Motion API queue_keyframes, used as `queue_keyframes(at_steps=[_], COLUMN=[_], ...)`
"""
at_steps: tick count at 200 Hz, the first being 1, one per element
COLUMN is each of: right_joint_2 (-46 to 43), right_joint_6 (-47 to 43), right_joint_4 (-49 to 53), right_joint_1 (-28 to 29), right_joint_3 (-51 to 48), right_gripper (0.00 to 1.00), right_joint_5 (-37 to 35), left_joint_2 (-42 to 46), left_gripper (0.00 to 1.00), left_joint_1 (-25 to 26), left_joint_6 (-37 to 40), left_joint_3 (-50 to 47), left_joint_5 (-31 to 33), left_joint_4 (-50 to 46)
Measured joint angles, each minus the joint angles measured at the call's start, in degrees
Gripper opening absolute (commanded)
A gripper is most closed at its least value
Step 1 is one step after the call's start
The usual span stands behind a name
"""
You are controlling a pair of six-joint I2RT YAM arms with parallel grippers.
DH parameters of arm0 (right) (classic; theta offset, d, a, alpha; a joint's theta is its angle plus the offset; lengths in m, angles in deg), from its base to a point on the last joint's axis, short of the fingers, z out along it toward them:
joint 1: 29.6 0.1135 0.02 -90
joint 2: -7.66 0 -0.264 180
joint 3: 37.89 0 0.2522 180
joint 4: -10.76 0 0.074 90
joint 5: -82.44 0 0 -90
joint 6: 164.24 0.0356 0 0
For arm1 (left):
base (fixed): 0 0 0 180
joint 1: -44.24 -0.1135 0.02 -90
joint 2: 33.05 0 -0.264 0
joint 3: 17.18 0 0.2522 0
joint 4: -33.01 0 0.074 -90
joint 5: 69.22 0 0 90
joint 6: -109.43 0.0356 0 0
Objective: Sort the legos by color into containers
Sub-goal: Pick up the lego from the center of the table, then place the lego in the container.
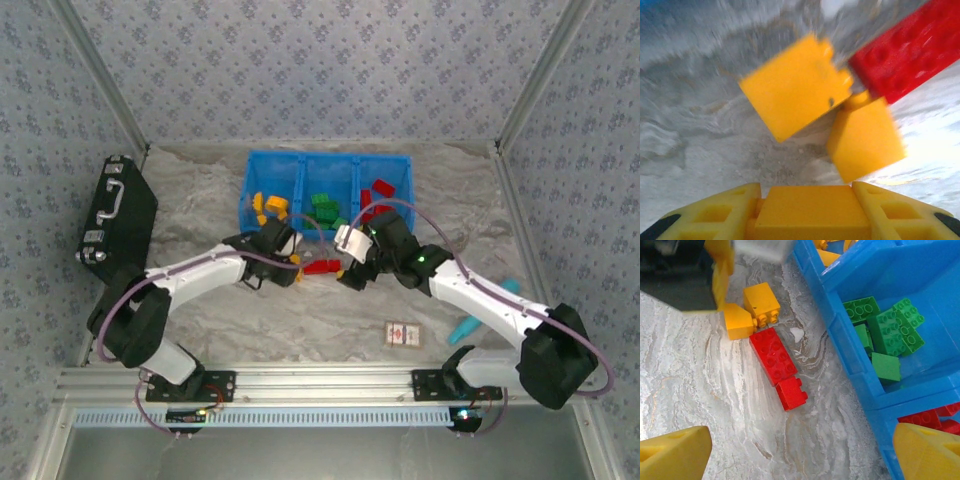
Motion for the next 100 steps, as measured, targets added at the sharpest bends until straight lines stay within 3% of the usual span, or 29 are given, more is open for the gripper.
queue_keyframes(at_steps=[43, 75, 100], right_joint_2=[3.30, 7.34, 12.94], right_joint_6=[-0.39, 0.81, 7.23], right_joint_4=[-0.66, -2.93, -4.55], right_joint_1=[0.35, 2.56, 5.64], right_joint_3=[1.68, 3.82, 8.63], right_gripper=[0.90, 0.86, 0.85], right_joint_5=[1.29, 0.87, -2.21], left_joint_2=[-2.38, -11.74, -19.26], left_gripper=[0.39, 0.37, 0.37], left_joint_1=[-5.97, -11.30, -13.00], left_joint_6=[3.37, 3.34, 2.97], left_joint_3=[15.28, 22.10, 26.38], left_joint_5=[-0.37, 0.04, 0.02], left_joint_4=[1.70, 4.81, 5.07])
